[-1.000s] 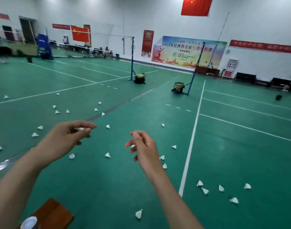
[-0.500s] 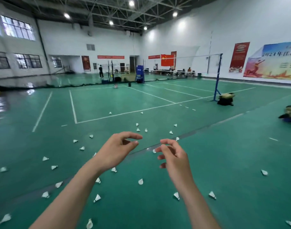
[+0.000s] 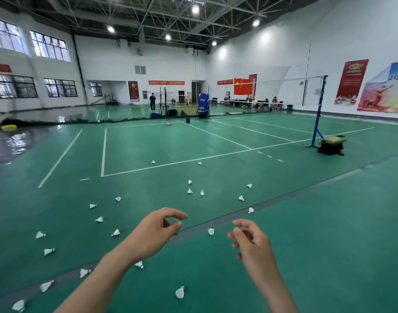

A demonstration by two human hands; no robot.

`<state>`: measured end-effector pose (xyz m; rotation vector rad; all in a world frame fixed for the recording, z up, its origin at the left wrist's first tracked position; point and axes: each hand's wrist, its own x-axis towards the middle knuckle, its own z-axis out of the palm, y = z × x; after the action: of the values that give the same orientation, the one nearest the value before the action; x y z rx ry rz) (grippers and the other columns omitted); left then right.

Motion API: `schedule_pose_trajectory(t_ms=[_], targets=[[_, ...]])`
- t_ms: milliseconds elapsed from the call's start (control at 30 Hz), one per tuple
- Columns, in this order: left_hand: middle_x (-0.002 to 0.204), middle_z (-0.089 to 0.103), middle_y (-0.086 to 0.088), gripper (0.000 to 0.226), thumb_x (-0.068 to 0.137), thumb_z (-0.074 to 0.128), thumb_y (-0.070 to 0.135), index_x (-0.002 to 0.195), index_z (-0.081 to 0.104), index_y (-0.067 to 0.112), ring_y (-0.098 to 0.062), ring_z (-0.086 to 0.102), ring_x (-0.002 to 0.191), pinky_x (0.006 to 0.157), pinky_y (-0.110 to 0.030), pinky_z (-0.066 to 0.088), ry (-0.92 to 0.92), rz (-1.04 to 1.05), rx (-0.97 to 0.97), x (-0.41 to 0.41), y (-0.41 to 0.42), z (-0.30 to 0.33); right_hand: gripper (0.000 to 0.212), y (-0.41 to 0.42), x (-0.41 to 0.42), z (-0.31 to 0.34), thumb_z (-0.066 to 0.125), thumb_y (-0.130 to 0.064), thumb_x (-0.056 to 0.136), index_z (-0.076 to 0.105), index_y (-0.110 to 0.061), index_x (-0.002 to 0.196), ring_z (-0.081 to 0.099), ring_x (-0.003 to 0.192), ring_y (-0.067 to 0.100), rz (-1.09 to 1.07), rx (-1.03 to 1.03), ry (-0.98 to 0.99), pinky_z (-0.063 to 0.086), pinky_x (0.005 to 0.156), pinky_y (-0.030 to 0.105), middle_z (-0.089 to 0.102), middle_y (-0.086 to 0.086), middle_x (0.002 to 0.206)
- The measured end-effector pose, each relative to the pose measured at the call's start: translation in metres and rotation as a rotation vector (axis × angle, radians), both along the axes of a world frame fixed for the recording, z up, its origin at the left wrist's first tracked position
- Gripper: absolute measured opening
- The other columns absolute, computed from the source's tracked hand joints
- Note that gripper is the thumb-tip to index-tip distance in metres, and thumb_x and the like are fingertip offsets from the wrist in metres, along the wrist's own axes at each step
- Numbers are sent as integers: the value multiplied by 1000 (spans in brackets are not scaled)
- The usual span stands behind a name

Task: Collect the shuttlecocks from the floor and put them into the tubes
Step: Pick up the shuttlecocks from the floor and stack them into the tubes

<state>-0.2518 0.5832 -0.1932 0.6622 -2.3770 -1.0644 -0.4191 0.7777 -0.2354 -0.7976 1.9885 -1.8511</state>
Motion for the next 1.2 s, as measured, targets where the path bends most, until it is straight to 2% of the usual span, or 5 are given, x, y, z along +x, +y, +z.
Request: schedule_pose_trajectory(t_ms=[200,533,733,1033,1200], targets=[[110,69,28,25,98,65,18,111,68,39,0,69,75,63,-12,48,-75,89,56,-149,-60,-23,16,-75,-184,-13,61,-24,97,63,-39,99,56,58,7,20,135,75,46,59,29,72,-11,90],[120,67,20,26,97,66,20,118,69,35,-4,68,92,85,-30,57,-129,209,71,-264,-234,-67,17,-297,-313,-58,58,-23,95,67,-37,102,60,68,10,239,126,-11,46,54,21,74,-10,89],[81,74,-1,19,97,65,23,108,72,37,-15,42,47,49,-22,42,-170,293,153,-305,-386,-112,19,-424,-371,-93,56,-26,96,65,-41,101,62,71,15,238,258,-6,50,56,26,73,-16,89],[107,61,24,19,98,61,29,109,67,44,11,59,72,55,-12,42,-404,321,271,-340,-538,-196,16,-607,-427,-158,59,-22,98,66,-35,98,61,72,9,375,452,-30,49,60,30,74,-15,90],[125,61,17,23,97,62,29,115,67,41,-6,65,91,80,-28,52,-476,483,352,-343,-591,-246,15,-711,-432,-213,58,-25,96,66,-38,97,65,74,19,606,570,43,49,57,27,71,-8,96]])
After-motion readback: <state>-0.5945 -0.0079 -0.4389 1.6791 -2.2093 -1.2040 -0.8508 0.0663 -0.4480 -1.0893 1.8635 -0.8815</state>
